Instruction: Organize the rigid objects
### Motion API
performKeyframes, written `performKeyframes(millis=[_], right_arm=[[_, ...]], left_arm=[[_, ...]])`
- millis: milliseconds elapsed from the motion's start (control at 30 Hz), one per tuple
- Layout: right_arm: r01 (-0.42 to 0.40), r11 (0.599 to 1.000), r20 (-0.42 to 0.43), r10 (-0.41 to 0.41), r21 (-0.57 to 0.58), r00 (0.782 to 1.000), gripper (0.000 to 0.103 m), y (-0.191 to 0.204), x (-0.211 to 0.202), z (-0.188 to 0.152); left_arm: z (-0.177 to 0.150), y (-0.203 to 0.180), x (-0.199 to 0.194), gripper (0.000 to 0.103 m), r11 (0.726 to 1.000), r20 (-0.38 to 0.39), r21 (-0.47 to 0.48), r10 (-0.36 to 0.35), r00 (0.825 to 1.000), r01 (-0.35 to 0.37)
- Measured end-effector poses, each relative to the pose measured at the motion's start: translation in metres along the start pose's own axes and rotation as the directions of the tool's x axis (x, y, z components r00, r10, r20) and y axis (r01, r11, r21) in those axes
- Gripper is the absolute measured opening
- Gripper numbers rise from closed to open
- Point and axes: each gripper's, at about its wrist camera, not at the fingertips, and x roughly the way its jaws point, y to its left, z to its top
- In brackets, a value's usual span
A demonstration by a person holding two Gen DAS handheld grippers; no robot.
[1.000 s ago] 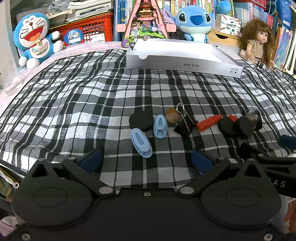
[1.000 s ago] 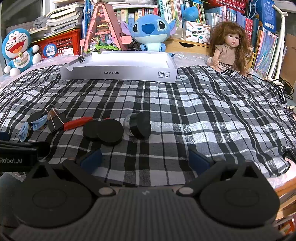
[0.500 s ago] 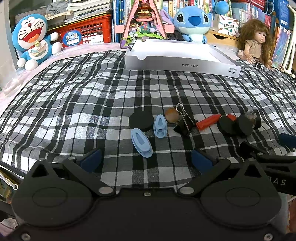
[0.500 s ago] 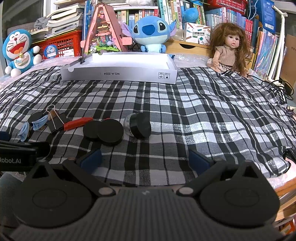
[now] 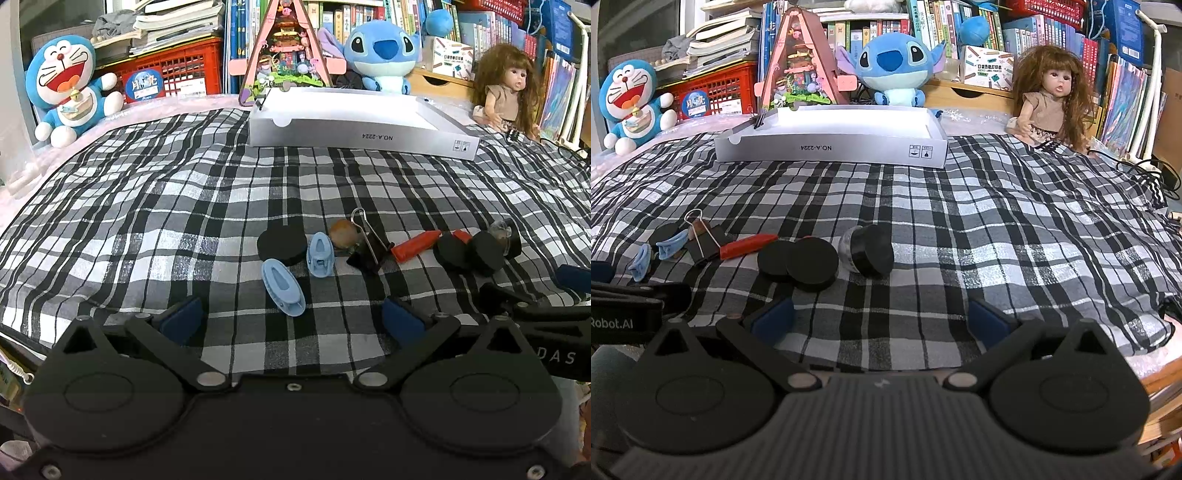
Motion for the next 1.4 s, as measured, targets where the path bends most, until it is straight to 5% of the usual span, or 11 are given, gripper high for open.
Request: performKeyframes(millis=[300,467,600,700,933,1033,1100,1400], right_arm=[[-0.021,1.000,0.014,0.021,0.008,1.000,0.102,-0.003,-0.002,-0.002],[-0.060,0.998,0.045,0.060,0.006,0.997,0.090,-0.003,-0.010,0.000],[-0.092,0.996,0.087,0.092,-0.004,0.992,0.070,0.001,-0.018,0.002],[-0.140,0.990,0.109,0.142,-0.026,0.984,0.068,0.004,-0.020,0.004],[-0.159,0.986,0.091,0.162,-0.041,0.982,0.055,0.007,-0.008,0.010],[-0.162,0.985,0.090,0.166,-0.054,0.982,0.050,0.009,-0.006,0.010],[-0.164,0.985,0.095,0.169,-0.060,0.981,0.036,0.010,-0.005,0.010],[-0.173,0.983,0.118,0.179,-0.057,0.977,0.036,0.008,-0.015,0.015]], left_arm=[[0.006,0.008,-0.001,0.097,0.999,-0.006,-0.020,-0.035,0.999,0.035],[0.011,0.016,-0.007,0.073,0.998,0.014,-0.009,-0.067,0.998,0.067],[0.011,0.020,-0.013,0.061,0.996,0.040,-0.017,-0.082,0.996,0.083],[0.010,0.018,-0.012,0.053,0.997,0.051,0.000,-0.080,0.996,0.080],[0.009,0.016,-0.009,0.016,0.995,0.054,0.009,-0.105,0.993,0.104],[0.008,0.013,-0.010,0.015,0.995,0.060,0.011,-0.101,0.993,0.100],[0.008,0.013,-0.011,0.015,0.995,0.072,0.008,-0.100,0.992,0.100],[0.019,0.014,-0.020,0.015,0.993,0.100,0.013,-0.120,0.988,0.120]])
